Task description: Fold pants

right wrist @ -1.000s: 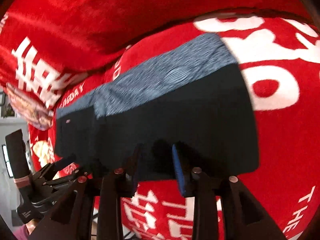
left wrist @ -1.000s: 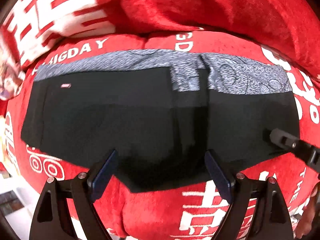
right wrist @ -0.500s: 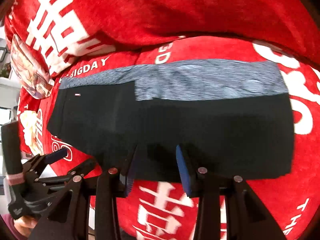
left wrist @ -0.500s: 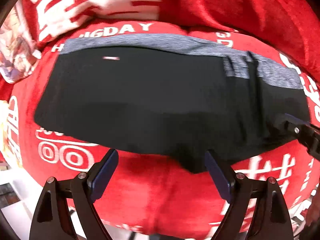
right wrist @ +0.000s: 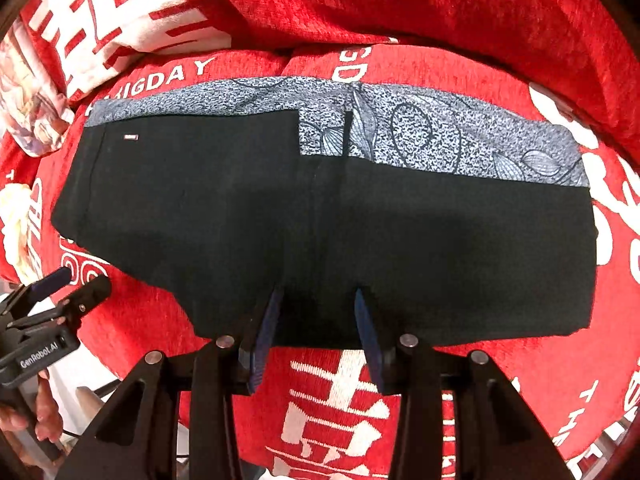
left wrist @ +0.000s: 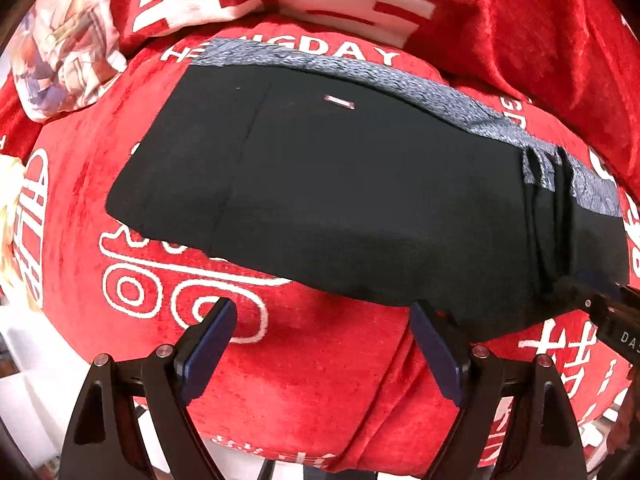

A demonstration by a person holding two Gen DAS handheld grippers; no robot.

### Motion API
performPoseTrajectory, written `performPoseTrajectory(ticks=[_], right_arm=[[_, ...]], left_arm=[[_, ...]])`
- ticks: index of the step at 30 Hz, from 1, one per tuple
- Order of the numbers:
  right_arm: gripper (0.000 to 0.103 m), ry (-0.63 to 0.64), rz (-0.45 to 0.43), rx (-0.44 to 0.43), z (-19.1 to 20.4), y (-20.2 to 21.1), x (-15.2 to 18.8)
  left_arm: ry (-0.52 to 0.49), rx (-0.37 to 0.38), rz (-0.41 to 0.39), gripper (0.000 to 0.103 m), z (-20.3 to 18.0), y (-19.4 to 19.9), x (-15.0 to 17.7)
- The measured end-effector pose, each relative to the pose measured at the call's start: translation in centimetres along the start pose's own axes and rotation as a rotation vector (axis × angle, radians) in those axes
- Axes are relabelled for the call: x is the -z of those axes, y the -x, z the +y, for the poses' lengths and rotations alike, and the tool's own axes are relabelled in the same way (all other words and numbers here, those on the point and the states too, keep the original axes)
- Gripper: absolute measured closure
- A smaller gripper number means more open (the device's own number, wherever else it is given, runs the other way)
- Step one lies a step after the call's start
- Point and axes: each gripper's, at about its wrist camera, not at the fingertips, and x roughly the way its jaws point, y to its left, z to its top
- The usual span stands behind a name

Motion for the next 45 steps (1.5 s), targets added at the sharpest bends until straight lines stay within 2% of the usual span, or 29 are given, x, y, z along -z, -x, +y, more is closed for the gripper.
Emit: performPoseTrajectory(ticks=[6,11,15,23,25,27,32,35,40,44,45], right_arm=[[0.058,0.064,-0.043,0.053,2.5,0.8,0.4],[0.058,0.075,-0.014,0.091,3.5,-0.9,0.4],[0.045,0.074,-0.011,0.066,3.8,-1.1,0.4],[0.038,0.055,-0.009,0.076,4.4,-1.4,0.6],[0.037,0.062,-0.006,0.081,4.5,-1.5,0.6],[0.037,0.064,-0.004,0.081,4.5,-1.5,0.6],[0.036,0.056,0.001,0.080,4.6,-1.8,0.3],[0.034,0.058,0.006,0.085,4.8,-2.0,0.1],[0.033,0.074,0.015,0.085,5.1,-2.3,-0.1],[0.033,0.068,0.036,0.070,5.2,-3.0,-0.3],[0.033,0.058,0.028,0.066,5.1,-2.9,-0.3]], left_arm=[[0.015,0.006,0.002,0.014,1.8,-0.1,-0.1],[0.026,0.009,0.015,0.014,2.7,-0.4,-0.2],[0.043,0.026,0.030,0.014,3.3,-0.8,-0.1],[0.100,0.089,0.066,0.014,5.2,-1.8,-0.2],[0.113,0.107,0.054,0.014,5.8,-1.8,-0.3],[0.162,0.122,0.008,0.014,7.5,-1.4,-0.8],[0.321,0.220,-0.025,0.014,12.4,-1.4,-1.7],[0.336,0.270,-0.045,0.014,14.0,-1.6,-1.9],[0.403,0.454,-0.026,0.014,15.7,-3.2,-1.3],[0.451,0.630,-0.060,0.014,16.5,-4.5,-1.4],[0.461,0.639,-0.062,0.014,16.3,-4.9,-1.4]])
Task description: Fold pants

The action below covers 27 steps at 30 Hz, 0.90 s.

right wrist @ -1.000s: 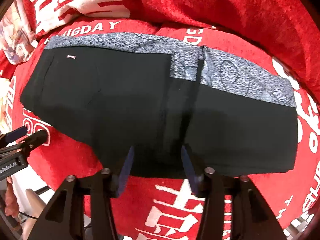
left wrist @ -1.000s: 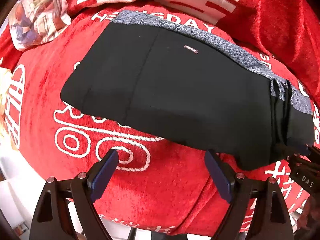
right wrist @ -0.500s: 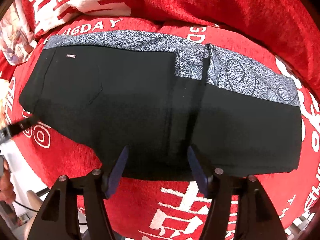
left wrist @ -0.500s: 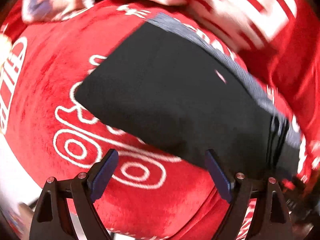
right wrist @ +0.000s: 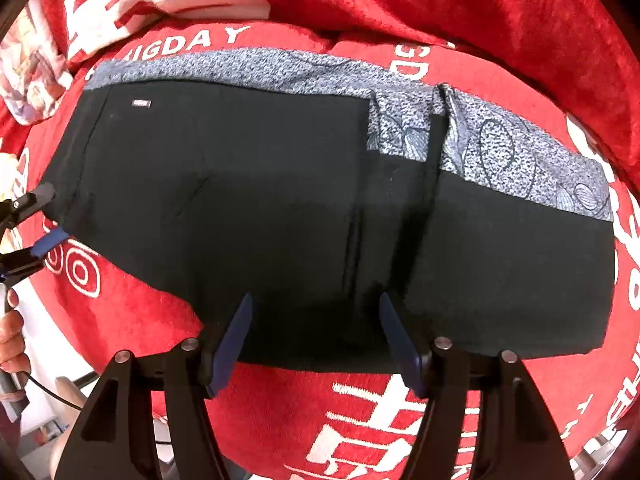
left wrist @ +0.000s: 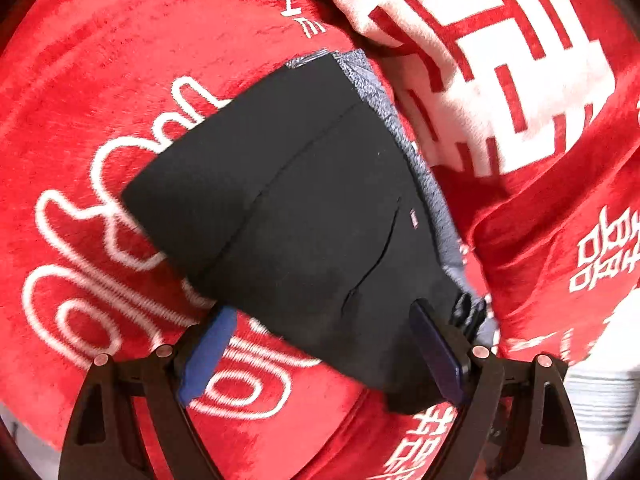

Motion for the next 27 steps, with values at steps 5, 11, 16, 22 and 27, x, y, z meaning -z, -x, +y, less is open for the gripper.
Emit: performPoseTrajectory(ticks=[5,11,16,22,27], right_arm=[[0.033,-0.042,0.002,-0.040,-1.0,-0.3,-0.3],[0.033,-0.015,0.017,-0.015,-0.8,-0.9,-0.6],[0.033,-0.004,0.015,-0.018,-0.7,-1.3,-0.7],[0.033,0.009,0.006,-0.010,0.0,-1.5,0.0],[0.032,0.017,0.011,-0.010,0.8,-1.0,-0.2]], left_arm=[[0.035,0.043,-0.025,0.014,0.4,-0.3,-0.7],[0.040,0.015,-0.063,0.014,-0.6,-0.3,-0.6],[-0.032,0.149,-0.128,0.014,-2.4,1.2,-0.6],[0.050,0.088,-0.114,0.014,-0.7,-1.3,-2.4],[-0.113,-0.233,-0.149,0.055,-4.1,-1.7,-1.8]])
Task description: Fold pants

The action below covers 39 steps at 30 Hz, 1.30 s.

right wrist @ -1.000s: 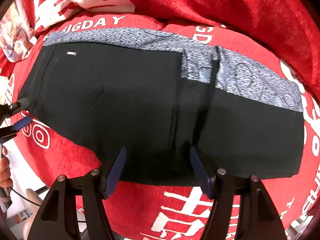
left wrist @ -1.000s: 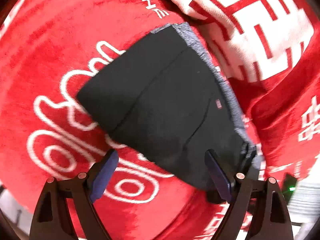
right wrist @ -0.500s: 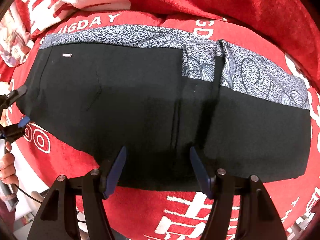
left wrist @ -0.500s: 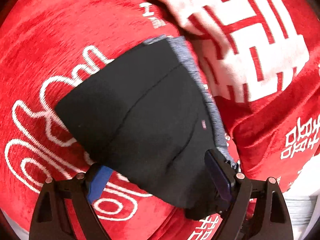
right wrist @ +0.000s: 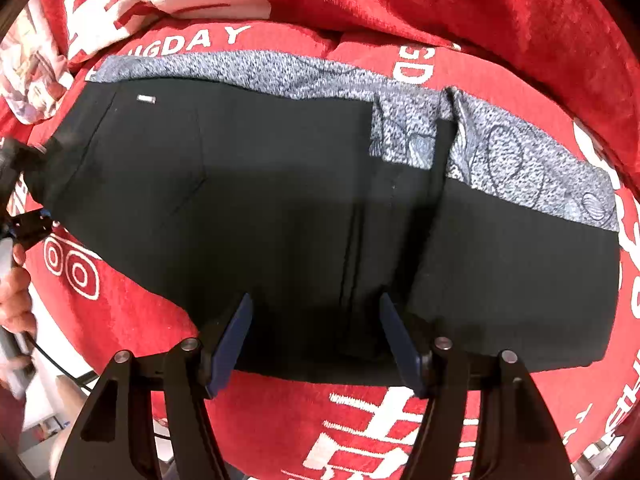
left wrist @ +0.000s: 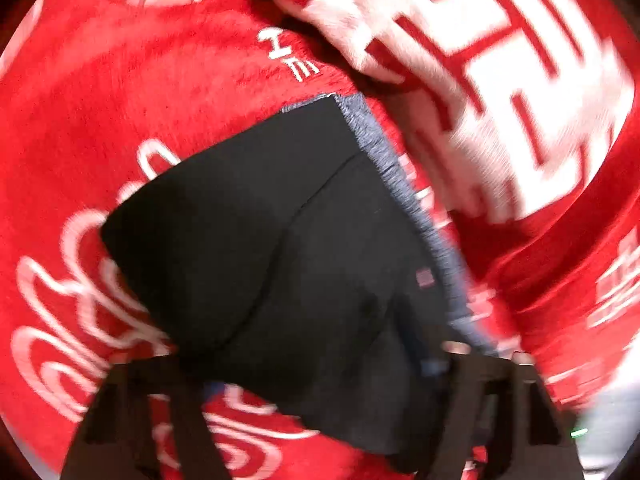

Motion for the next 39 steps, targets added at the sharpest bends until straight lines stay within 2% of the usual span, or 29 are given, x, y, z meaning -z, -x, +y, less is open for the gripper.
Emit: performPoseTrajectory(ticks=[1,4,5,6,7,9,12,16,18,22,26,27,28,30,35,39], right_arm=[[0.032,-0.005,-0.014,-0.001,0.1,0.7,-0.2],[0.032,0.003,-0.092,-0.030,0.6,3.5,-1.4],[0.032,0.009,-0.115,-0.053,0.9,4.5,-2.1],[0.032,0.014,-0.126,-0.076,1.2,5.2,-2.7],[0.032,0.021,-0.128,-0.107,1.6,5.8,-3.7],[0.032,0.029,-0.121,-0.182,2.2,6.9,-6.1],[0.032,0.041,-0.098,-0.306,4.6,7.6,-9.9],[0.029,0.104,0.058,-0.490,10.6,6.5,-14.0],[0.029,0.168,0.130,-0.520,13.5,5.8,-14.9],[0.029,0.294,0.224,-0.453,19.2,3.3,-16.4],[0.030,0.301,0.328,-0.407,21.7,0.1,-17.0],[0.051,0.297,0.345,-0.387,21.9,-0.6,-17.0],[0.074,0.295,0.351,-0.378,21.7,-0.8,-16.8],[0.082,0.300,0.324,-0.378,21.2,-0.5,-16.5],[0.083,0.282,0.212,-0.504,17.4,3.3,-14.8],[0.083,0.212,0.116,-0.621,12.3,6.8,-12.6]], left_arm=[[-0.056,-0.053,-0.007,0.060,-0.7,0.0,0.2],[-0.264,-0.191,-0.063,0.065,-3.6,0.6,1.3],[-0.344,-0.240,-0.088,0.065,-4.7,0.7,1.9],[-0.468,-0.311,-0.128,0.066,-6.2,0.7,2.9],[-0.534,-0.351,-0.148,0.066,-6.9,0.6,3.6],[-0.736,-0.465,-0.198,0.066,-8.7,-0.1,6.0],[-0.902,-0.537,-0.241,0.066,-9.8,-0.8,8.0],[-0.971,-0.560,-0.259,0.066,-9.8,-0.6,8.6],[-0.976,-0.563,-0.261,0.066,-10.1,-0.6,8.5],[-0.990,-0.571,-0.272,0.066,-10.7,-0.7,8.4],[-1.004,-0.575,-0.289,0.066,-10.9,-0.4,8.9],[-1.003,-0.578,-0.288,0.066,-11.0,-0.4,8.9],[-0.998,-0.578,-0.280,0.066,-11.0,-0.5,8.9],[-0.981,-0.563,-0.278,0.066,-11.2,0.0,8.9],[-0.999,-0.513,-0.320,0.066,-13.7,2.6,10.0],[-1.007,-0.434,-0.350,0.066,-17.6,5.5,11.3]])
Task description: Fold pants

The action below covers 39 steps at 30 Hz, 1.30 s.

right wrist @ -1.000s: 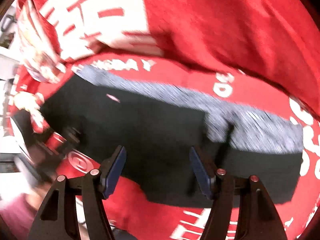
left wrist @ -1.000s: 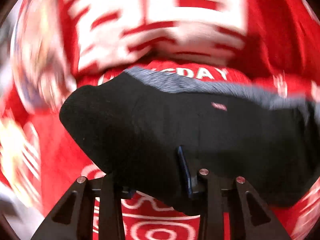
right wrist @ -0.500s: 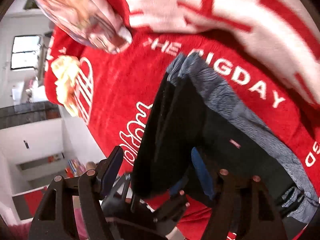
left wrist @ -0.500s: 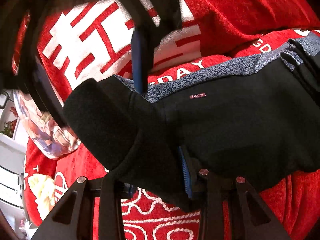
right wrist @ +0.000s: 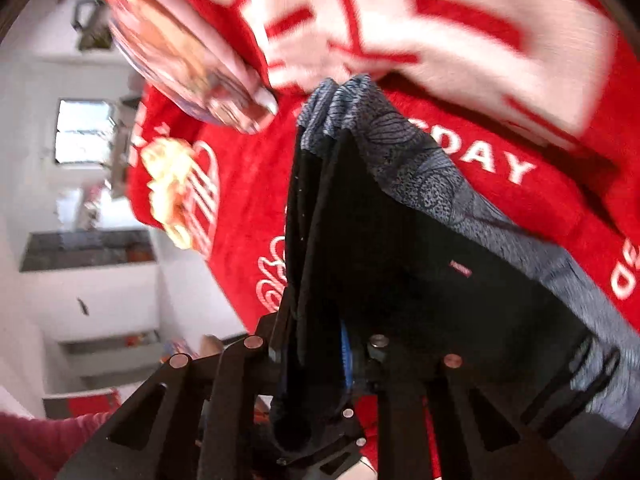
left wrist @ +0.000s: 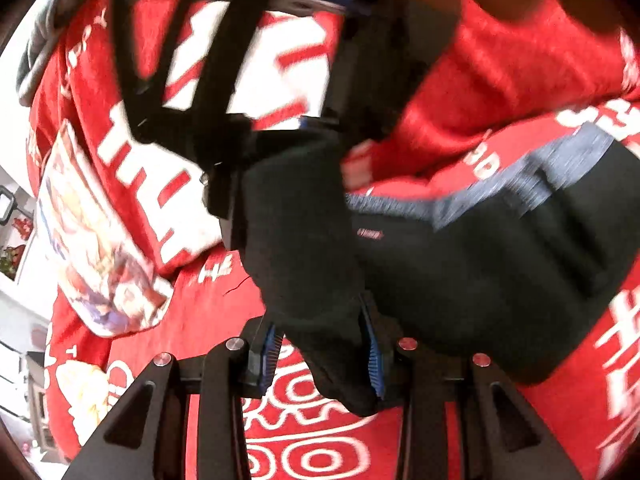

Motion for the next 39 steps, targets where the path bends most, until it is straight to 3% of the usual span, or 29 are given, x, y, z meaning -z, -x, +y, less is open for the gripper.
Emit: performPoseTrajectory(ticks=[7,13,19,24,30,32,36,39], right_arm=[[0.083,-0.053,-0.203,-0.059,-3.8,10.3,6.1],[0.083,-0.151,-0.344,-0.080,-11.0,17.6,12.9],[0.083,-0.282,-0.410,-0.064,-20.1,21.1,18.9],[0.083,-0.389,-0.438,-0.075,-26.7,20.8,21.5],[0.083,-0.460,-0.420,-0.038,-31.3,19.1,23.2],[0.082,-0.496,-0.407,-0.015,-32.1,18.4,23.7],[0.076,-0.517,-0.416,0.015,-32.0,18.8,24.3],[0.076,-0.495,-0.399,0.100,-31.2,19.4,25.0]], left_arm=[[-0.020,0.084,-0.090,0.066,-5.7,5.1,-5.7],[-0.121,0.170,-0.136,0.066,-14.3,7.7,-9.1],[-0.230,0.210,-0.119,0.066,-23.5,7.3,-10.2],[-0.284,0.206,-0.056,0.066,-28.8,5.1,-10.2],[-0.344,0.208,-0.008,0.066,-31.8,3.5,-8.9],[-0.368,0.196,-0.003,0.059,-32.1,3.6,-8.4],[-0.384,0.217,-0.005,0.027,-30.3,4.9,-8.0],[-0.359,0.255,0.004,0.026,-27.8,6.3,-7.5]])
